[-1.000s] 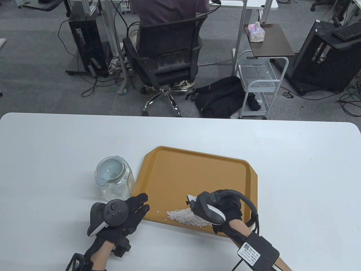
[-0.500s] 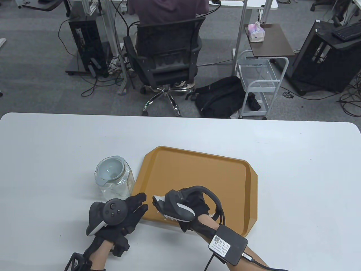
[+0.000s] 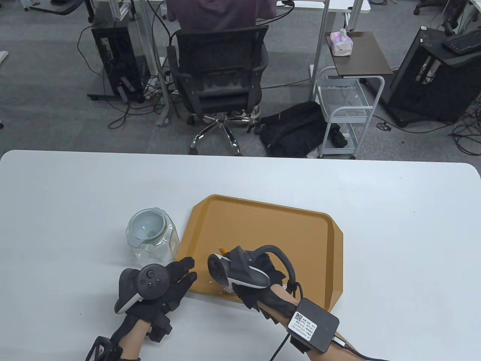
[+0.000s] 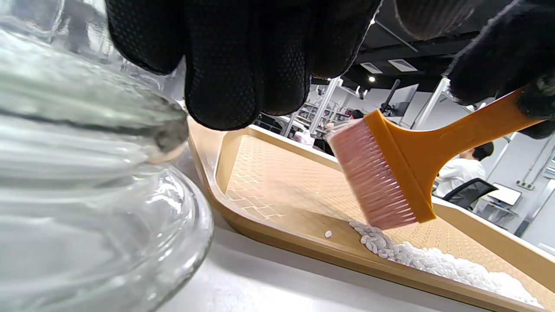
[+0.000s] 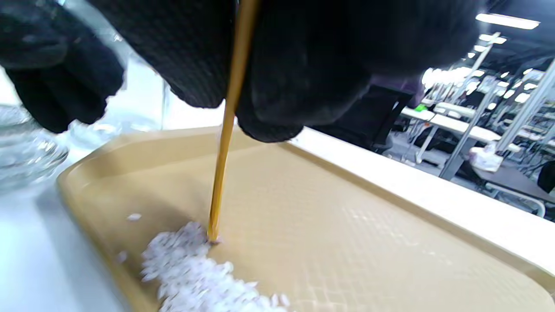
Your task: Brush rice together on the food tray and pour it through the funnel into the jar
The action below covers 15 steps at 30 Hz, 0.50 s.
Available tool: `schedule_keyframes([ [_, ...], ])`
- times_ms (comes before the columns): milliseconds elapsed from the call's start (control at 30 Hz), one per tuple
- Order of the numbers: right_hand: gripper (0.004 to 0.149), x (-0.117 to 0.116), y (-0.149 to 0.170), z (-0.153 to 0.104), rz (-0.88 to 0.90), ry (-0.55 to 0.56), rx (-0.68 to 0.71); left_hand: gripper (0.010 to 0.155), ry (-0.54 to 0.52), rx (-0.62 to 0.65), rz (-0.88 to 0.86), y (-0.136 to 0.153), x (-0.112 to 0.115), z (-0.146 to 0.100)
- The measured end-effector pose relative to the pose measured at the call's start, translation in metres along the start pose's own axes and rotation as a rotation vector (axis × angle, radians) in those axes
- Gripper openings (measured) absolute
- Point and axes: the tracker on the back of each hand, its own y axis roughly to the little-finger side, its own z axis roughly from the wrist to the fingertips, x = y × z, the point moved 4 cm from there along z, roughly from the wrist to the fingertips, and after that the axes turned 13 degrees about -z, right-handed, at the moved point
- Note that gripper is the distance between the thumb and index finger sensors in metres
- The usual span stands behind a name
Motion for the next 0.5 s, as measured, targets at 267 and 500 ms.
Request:
schedule_keyframes([
  [267, 0.046, -0.001, 0.063, -0.031, -0.127, 0.089, -0.178, 0.06, 0.003, -0.006, 0.0, 0.0, 0.001, 0.0],
  [500, 0.048, -0.008, 0.075, -0.052, -0.246, 0.023, -0.203, 0.06, 0.008, 0.01, -0.003, -0.002, 0.002, 0.0],
])
